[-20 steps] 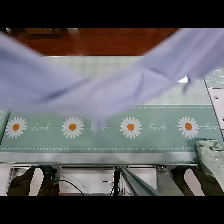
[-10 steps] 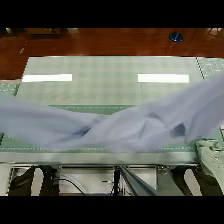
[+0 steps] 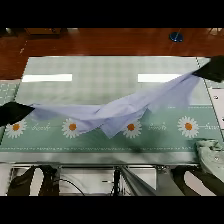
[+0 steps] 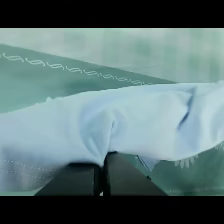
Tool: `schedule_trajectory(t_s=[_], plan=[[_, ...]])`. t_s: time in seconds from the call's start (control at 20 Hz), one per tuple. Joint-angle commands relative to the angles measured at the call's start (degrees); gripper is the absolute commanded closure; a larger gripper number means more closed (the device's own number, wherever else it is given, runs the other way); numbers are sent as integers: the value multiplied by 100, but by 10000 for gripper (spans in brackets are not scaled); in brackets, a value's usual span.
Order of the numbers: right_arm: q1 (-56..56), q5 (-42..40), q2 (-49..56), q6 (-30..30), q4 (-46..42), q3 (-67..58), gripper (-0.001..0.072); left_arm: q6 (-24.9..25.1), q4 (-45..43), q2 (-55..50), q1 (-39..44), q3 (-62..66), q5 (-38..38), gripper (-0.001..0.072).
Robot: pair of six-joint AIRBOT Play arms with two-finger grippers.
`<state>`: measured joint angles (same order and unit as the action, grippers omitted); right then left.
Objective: Fold the shirts.
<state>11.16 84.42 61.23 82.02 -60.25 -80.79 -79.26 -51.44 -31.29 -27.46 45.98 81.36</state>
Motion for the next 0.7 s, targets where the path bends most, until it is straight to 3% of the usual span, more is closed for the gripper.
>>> schedule_trajectory(t_s=[0.0,0.4,0.65], plan=[[-669,-1110,1023,-260,15,208,678,79,264,-514,0,-640,-1165,682],[-1062,-3515,2181,-367,31,208,678,79,262,-2365,951,-640,-2964,681],[-1062,-3823,2568,-369,-13,208,678,72,267,-3560,1644,-636,-3512,678]])
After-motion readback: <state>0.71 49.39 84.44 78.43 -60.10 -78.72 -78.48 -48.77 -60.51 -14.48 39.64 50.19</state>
